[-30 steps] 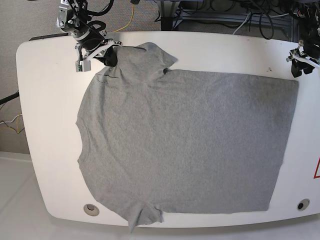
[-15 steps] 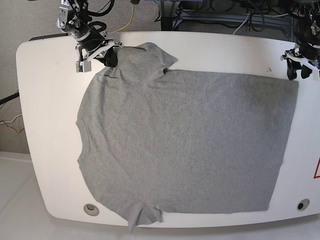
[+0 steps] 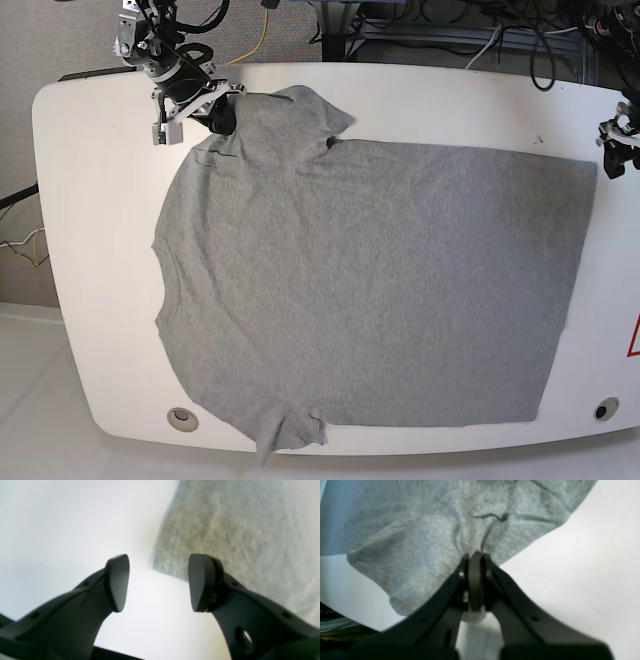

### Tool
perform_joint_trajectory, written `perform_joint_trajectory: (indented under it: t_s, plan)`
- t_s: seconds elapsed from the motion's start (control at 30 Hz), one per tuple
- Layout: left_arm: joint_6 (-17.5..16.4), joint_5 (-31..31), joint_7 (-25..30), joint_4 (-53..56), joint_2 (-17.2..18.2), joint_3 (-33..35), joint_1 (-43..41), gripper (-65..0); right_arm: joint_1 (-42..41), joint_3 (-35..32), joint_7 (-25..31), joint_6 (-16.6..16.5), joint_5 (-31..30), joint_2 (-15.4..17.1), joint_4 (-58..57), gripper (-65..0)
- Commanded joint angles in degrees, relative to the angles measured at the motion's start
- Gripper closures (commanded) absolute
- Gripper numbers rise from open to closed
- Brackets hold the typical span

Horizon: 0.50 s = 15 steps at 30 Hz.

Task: Fold the T-shirt properly
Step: 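Lower the left gripper onto the shirt's shoulder edge and pinch it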

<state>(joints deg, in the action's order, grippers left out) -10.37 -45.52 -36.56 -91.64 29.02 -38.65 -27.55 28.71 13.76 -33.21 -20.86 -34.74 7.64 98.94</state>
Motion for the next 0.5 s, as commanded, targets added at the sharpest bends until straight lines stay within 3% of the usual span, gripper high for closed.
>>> perform_joint_trajectory:
  t_s: [0.0, 0.47]
  plan:
    - [-0.47, -2.16, -0.01, 3.48, 2.63, -0.34, 1.62, -32.2, 0.48, 0.14, -0.08, -0.13, 0.05, 0.39, 0.88, 0.0]
    - [-0.89, -2.55, 2.01, 6.89, 3.96, 4.88, 3.73, -31.3, 0.23, 0.17, -0.49, -0.28, 0.11, 0.43, 0.67, 0.0]
